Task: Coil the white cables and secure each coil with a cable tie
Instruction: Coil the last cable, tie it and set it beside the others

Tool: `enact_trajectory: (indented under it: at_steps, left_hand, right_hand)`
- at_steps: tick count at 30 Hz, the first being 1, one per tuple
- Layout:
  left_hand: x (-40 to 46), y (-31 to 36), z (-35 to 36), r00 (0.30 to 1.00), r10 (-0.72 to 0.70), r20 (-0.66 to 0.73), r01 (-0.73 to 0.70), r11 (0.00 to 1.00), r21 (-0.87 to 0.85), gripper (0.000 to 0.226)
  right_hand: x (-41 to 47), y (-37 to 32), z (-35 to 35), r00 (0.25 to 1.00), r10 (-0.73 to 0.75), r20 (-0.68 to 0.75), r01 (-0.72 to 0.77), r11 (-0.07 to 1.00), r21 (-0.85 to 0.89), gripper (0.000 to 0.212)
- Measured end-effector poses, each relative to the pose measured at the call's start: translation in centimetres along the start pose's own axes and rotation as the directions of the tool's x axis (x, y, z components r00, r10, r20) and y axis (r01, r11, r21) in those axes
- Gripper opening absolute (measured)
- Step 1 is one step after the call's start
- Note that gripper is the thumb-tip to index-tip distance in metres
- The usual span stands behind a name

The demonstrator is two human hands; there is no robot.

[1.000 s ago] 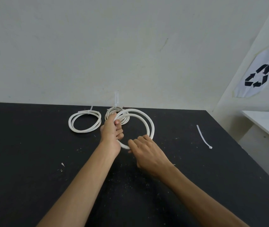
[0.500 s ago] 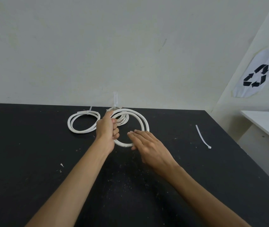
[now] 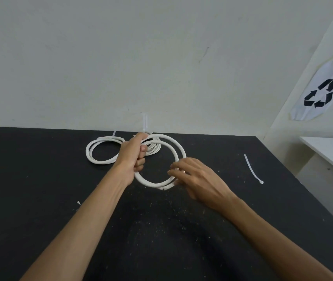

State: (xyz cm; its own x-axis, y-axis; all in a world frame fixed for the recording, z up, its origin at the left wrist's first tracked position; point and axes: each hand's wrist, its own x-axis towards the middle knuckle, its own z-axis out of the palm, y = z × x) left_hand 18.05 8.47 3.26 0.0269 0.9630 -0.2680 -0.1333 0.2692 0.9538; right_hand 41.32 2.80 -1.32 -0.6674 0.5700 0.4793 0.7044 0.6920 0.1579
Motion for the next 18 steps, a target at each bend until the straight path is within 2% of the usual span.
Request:
enact_trajectory:
  at_steps: [2, 3, 5, 7, 9, 11, 14, 18]
  left_hand:
    - [-0.1, 0.3, 0.0, 0.999, 0.008, 0.038, -0.01, 0.998, 0.058, 0.048]
    - [-0.2, 0.4, 0.0, 0.999, 0.016, 0.049, -0.02, 0.997, 0.079, 0.048]
    - [-0.4, 0.7, 0.0, 0.997, 0.042, 0.065, -0.05, 0.991, 0.123, 0.048]
    - [-0.6, 0.9, 0.4, 0.995, 0.064, 0.082, -0.077, 0.982, 0.172, 0.047]
    - [-0.8, 1.1, 0.9, 0.992, 0.077, 0.101, -0.098, 0.97, 0.221, 0.048]
    - [-1.0, 1.1, 1.3, 0.99, 0.086, 0.115, -0.112, 0.964, 0.24, 0.048]
    - [-1.3, 1.0, 1.9, 0.992, 0.079, 0.102, -0.094, 0.984, 0.149, 0.048]
    - [-1.2, 0.2, 3.1, 0.997, 0.079, -0.022, -0.079, 0.997, -0.007, 0.044]
  right_hand:
    - [0.2, 0.5, -0.6, 0.992, 0.109, -0.057, -0.106, 0.993, 0.049, 0.042]
    - [0.3, 0.7, -1.1, 0.969, 0.229, -0.092, -0.219, 0.97, 0.11, 0.046]
    - [0.8, 1.0, -1.9, 0.85, 0.522, -0.074, -0.486, 0.83, 0.273, 0.049]
    - [1.7, 1.2, -2.5, 0.735, 0.674, 0.076, -0.639, 0.649, 0.412, 0.045]
    - [2.5, 1.2, -2.7, 0.701, 0.687, 0.191, -0.672, 0.547, 0.499, 0.029]
    - [3.1, 1.1, -2.5, 0.682, 0.697, 0.221, -0.681, 0.495, 0.54, 0.019]
    - [3.9, 0.4, -2.1, 0.612, 0.777, 0.146, -0.64, 0.379, 0.668, 0.026]
    - [5.8, -0.9, -2.1, 0.431, 0.901, 0.046, -0.607, 0.252, 0.754, 0.023]
